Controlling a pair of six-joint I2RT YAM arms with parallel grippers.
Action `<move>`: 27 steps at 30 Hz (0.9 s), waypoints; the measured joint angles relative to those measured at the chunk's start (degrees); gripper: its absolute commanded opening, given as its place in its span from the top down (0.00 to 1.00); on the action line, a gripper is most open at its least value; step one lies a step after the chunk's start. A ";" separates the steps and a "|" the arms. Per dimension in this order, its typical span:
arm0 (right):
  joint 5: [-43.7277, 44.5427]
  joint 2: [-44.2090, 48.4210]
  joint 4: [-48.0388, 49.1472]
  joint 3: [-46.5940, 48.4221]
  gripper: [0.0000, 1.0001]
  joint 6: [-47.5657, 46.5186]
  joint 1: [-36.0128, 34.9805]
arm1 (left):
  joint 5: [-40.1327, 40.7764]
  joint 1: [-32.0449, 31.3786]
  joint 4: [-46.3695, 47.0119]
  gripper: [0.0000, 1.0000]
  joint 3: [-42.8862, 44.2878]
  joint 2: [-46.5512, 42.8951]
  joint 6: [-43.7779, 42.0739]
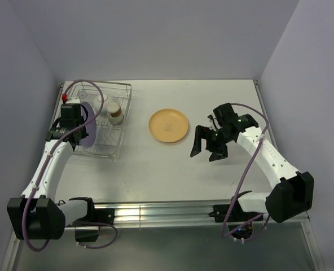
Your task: Load the mixed dishes into the dish rack
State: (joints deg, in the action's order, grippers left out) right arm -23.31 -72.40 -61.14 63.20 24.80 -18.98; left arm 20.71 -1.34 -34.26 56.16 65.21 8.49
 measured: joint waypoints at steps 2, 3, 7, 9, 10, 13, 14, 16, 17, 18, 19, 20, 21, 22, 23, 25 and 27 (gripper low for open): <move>0.15 -0.48 0.00 0.00 0.01 -0.24 0.00 | -0.48 -0.07 0.42 0.98 0.00 1.29 -0.44; 0.20 -0.76 0.00 0.02 0.01 -0.28 0.00 | -0.70 -0.15 0.63 0.98 0.00 2.03 -0.63; 0.22 -2.49 0.02 0.02 0.01 -0.44 -0.02 | -1.42 -0.24 1.11 0.50 0.17 5.11 -0.79; 0.17 -3.67 0.04 0.13 0.02 -0.44 -0.02 | -1.03 -0.24 0.81 0.11 0.87 6.62 -0.50; 0.17 -4.44 0.20 0.20 0.02 -0.42 -0.04 | -0.76 -0.15 0.81 0.01 1.46 7.41 -0.26; 0.22 -6.75 0.48 0.94 0.02 -0.37 -0.28 | -1.07 0.07 0.96 0.01 3.39 8.81 1.86; 0.26 -7.50 0.61 1.29 0.02 -0.26 -0.33 | -1.16 0.02 0.94 0.01 3.89 8.83 2.27; 0.42 -9.49 1.36 2.38 0.02 -0.04 -0.39 | -1.36 0.09 0.68 0.01 4.96 8.81 3.30; 0.50 -10.47 1.84 2.86 0.02 0.22 -0.42 | -1.60 0.13 0.55 0.01 5.75 8.81 3.80; 0.68 -11.61 2.32 3.52 0.02 0.52 -0.44 | -2.08 0.13 0.42 0.01 6.71 8.81 4.50; 0.83 -12.92 3.13 4.09 0.02 0.98 -0.52 | -2.69 0.15 0.15 0.01 7.74 8.70 4.98; 1.01 -14.47 4.15 4.63 0.02 1.40 -0.57 | -3.19 0.13 0.13 0.01 8.68 8.48 5.55; 1.20 -16.02 5.20 5.16 0.02 1.99 -0.66 | -3.98 0.13 0.07 0.01 9.44 7.98 6.10; 1.31 -17.55 6.69 5.51 0.02 2.58 -0.76 | -4.68 0.13 -0.02 0.01 10.05 7.23 6.64; 1.53 -19.26 8.26 5.75 0.02 3.19 -0.87 | -5.64 0.13 -0.28 0.01 10.56 5.99 7.43; 1.79 -22.62 11.19 6.32 0.02 4.48 -1.16 | -7.30 0.13 -0.50 0.01 10.71 2.99 8.85; 2.21 -26.80 13.53 7.48 0.03 5.73 -1.42 | -9.11 -0.11 -0.52 0.01 10.56 -0.85 10.78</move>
State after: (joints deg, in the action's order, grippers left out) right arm -21.10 -99.20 -47.62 70.67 30.52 -20.40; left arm 11.60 -1.45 -34.79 66.72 64.36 19.27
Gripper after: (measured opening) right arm 0.978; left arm 0.992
